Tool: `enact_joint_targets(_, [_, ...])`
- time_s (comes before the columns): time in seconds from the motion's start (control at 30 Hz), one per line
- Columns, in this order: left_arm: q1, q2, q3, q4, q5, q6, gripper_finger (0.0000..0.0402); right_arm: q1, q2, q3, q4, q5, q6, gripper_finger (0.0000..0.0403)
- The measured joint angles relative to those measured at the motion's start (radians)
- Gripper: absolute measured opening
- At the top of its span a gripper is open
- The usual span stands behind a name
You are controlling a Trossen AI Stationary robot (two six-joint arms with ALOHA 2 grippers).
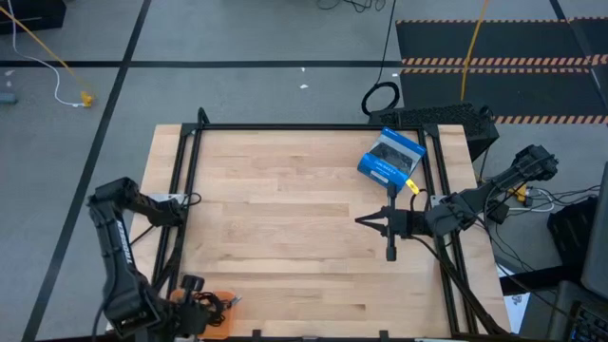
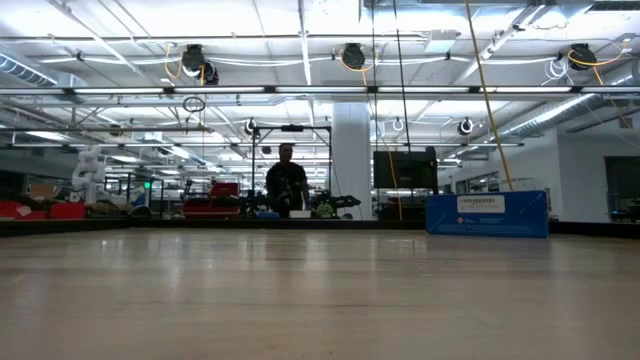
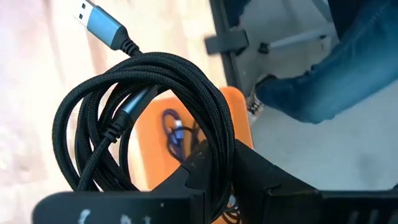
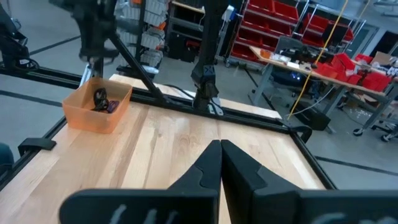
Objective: Pick and place USB-C Cables
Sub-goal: Put the black cable charger into the orange bin
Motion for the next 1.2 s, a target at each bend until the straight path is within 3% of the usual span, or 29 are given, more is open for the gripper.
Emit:
enact_joint_targets(0.17, [0.009,0.000,-0.107,0.127,0.086,0.011,0.0047,0.000,0.000,0.000,0.009,0.000,-0.002,0.0002])
enact_joint_targets(0.3, [0.022,-0.002,-0.191,0.224,0.098,0.018,0.0047,0.000,0.000,0.000,0.009,0.000,-0.006,0.0002])
enact_joint_targets(0.63, [0.035,-0.002,-0.425,0.487,0.294,-0.034,0.0047,0.000,0.000,0.000,0.009,0.000,-0.004,0.0002])
enact_joint_targets(0.97, [0.034,-0.002,-0.579,0.574,0.380,-0.157,0.0047,0.000,0.000,0.000,0.009,0.000,-0.006,0.0002])
enact_joint_targets(1.2, [0.047,-0.003,-0.594,0.577,0.388,-0.245,0.0048,0.000,0.000,0.000,0.008,0.000,-0.006,0.0002])
